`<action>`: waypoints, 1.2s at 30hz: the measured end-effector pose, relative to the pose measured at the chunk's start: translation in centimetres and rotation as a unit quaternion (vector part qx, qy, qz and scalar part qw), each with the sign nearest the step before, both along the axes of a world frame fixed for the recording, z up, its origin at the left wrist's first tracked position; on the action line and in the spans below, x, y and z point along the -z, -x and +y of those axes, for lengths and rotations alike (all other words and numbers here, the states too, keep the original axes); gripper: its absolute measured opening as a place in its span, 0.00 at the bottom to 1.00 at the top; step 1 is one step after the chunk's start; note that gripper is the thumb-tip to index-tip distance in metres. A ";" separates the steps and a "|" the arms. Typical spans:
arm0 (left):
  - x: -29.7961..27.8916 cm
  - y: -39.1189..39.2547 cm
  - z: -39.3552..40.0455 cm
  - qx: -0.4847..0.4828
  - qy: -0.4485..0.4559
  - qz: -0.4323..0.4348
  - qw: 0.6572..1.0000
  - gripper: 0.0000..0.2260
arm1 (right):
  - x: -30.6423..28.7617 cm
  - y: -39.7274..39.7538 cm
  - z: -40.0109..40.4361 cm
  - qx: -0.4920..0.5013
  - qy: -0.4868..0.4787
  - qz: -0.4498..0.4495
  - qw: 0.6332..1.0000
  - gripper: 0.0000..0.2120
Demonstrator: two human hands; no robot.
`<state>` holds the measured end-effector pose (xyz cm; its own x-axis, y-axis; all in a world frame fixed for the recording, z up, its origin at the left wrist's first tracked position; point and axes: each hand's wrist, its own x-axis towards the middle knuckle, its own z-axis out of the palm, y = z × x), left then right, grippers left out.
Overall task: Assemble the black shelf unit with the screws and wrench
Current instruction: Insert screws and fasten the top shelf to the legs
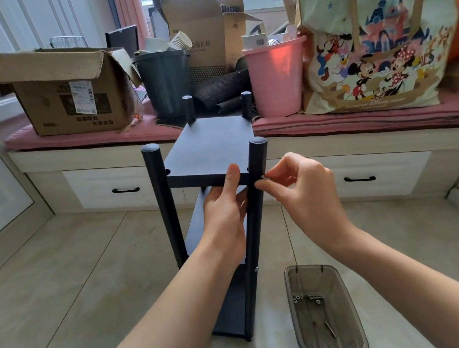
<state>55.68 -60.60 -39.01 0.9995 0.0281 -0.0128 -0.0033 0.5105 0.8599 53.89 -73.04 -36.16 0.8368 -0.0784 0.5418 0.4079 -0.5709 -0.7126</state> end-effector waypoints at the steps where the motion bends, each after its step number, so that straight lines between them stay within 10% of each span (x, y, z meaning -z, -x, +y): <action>1: 0.0 0.0 0.0 -0.001 0.001 0.001 1.000 0.13 | 0.0 0.0 0.1 0.001 -0.003 0.004 1.000 0.09; 27: -0.1 0.1 0.3 -0.006 -0.029 -0.008 1.000 0.27 | 0.2 0.2 -0.8 -0.085 -0.192 0.117 0.971 0.02; 32: -0.1 0.2 0.2 -0.007 -0.028 -0.002 1.000 0.25 | -0.1 0.1 -1.0 -0.130 -0.317 0.232 0.911 0.05; 36: -0.3 0.4 0.2 -0.001 -0.029 -0.003 1.000 0.27 | 0.0 0.3 -0.7 -0.097 -0.235 0.167 0.952 0.04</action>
<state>55.27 -60.43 -38.69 0.9995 0.0313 -0.0049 -0.0100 0.4591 0.8883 53.63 -73.76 -36.15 0.9800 -0.0727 0.1854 0.1785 -0.0927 -0.9796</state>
